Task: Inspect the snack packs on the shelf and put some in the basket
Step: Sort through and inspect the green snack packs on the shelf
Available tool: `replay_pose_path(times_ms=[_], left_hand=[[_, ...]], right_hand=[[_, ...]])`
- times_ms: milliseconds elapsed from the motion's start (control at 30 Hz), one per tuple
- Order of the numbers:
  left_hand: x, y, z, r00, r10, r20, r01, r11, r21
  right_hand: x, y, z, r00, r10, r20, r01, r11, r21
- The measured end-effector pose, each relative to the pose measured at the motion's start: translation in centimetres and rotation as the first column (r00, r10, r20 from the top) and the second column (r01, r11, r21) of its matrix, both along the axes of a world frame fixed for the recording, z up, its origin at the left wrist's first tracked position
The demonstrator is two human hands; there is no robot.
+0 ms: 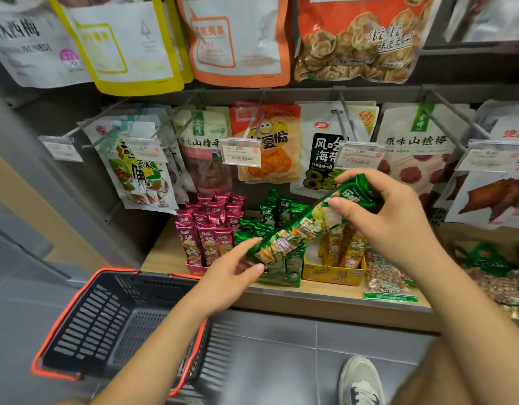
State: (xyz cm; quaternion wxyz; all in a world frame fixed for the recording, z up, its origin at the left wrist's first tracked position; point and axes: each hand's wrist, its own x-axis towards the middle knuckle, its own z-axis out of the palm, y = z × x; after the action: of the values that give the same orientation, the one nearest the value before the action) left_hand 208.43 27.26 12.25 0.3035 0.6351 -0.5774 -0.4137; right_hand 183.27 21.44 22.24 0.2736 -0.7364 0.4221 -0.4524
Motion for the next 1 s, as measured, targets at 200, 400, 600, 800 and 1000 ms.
replay_pose_path(times_ms=[200, 400, 600, 800, 1000], left_hand=[[-1.0, -1.9, -0.5, 0.934, 0.151, 0.323, -0.097, 0.979, -0.177], [-1.8, -4.0, 0.9, 0.908, 0.131, 0.399, -0.054, 0.979, -0.198], [-1.2, -5.8, 1.4, 0.961, 0.160, 0.223, -0.124, 0.978, -0.167], [-1.0, -7.6, 1.4, 0.929, 0.151, 0.337, -0.105, 0.983, -0.150], [-2.2, -9.3, -0.6, 0.739, -0.095, 0.667, 0.221, 0.970, -0.106]], right_hand=[[0.6, 0.7, 1.5, 0.953, 0.300, 0.033, -0.299, 0.922, 0.248], [1.0, 0.4, 3.1, 0.955, 0.178, -0.236, -0.177, 0.984, 0.026], [1.4, -0.2, 4.0, 0.937, 0.077, -0.342, -0.140, 0.977, -0.163], [3.4, -1.8, 1.1, 0.865, -0.021, -0.501, -0.094, 0.975, -0.203], [5.3, -5.3, -2.4, 0.824, -0.012, -0.567, -0.070, 0.990, -0.123]])
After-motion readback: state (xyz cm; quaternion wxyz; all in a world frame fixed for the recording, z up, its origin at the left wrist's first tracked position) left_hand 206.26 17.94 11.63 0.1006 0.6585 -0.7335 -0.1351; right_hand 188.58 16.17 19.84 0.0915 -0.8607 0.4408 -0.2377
